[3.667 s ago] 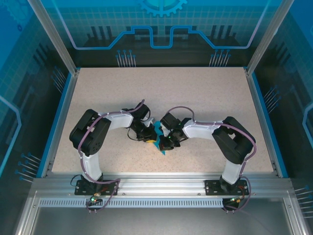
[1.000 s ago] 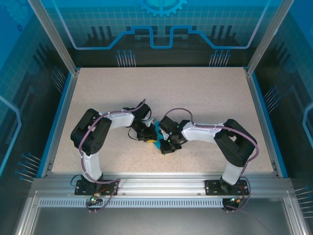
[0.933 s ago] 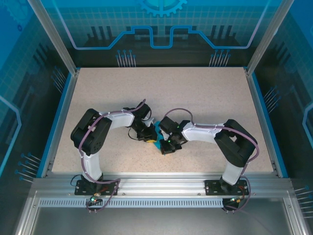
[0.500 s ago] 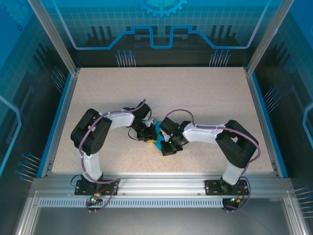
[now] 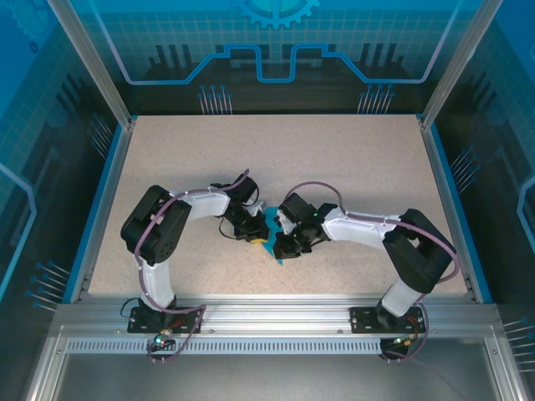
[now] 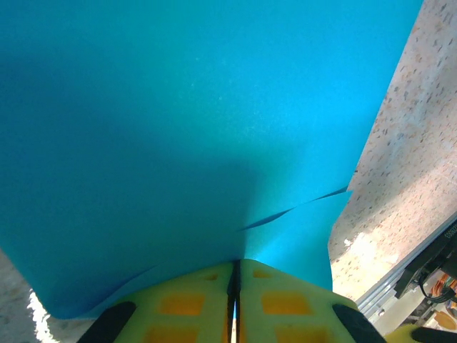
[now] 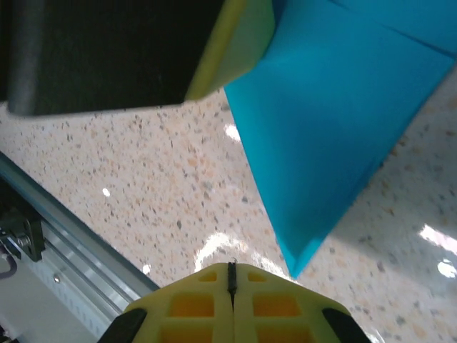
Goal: Fold a paper plane with a square sheet of paper (fold left side to right side)
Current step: Third fold the triangle at the center of the table.
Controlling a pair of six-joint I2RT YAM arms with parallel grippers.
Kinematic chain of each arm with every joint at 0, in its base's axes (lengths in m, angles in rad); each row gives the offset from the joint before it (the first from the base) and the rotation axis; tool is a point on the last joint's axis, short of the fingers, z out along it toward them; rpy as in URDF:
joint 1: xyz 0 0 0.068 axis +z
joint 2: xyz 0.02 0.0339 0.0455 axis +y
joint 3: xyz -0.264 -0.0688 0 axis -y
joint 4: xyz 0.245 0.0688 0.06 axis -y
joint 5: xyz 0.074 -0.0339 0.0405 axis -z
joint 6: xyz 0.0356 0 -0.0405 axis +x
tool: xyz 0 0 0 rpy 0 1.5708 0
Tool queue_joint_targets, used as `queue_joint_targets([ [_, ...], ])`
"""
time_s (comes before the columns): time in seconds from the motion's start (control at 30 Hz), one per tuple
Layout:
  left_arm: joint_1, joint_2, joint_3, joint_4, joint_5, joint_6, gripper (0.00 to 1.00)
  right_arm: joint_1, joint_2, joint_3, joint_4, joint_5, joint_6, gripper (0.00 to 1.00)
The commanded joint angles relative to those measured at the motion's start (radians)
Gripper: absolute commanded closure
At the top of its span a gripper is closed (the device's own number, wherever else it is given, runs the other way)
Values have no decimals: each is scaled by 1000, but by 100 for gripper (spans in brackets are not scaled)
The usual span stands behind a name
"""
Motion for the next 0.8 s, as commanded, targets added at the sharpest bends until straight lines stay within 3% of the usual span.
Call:
queue_joint_targets([
  [0.0,-17,70,-26,-67,-142,22,88,-11,53,30,40,-12,24,95],
  [0.53,-19,47,-11,-75,-139,24,87,-23,115,-17,-45,77,18,95],
  [0.77,-19,-67,33,-96,-149,37,74,-22,121,-44,-73,86,17,97],
])
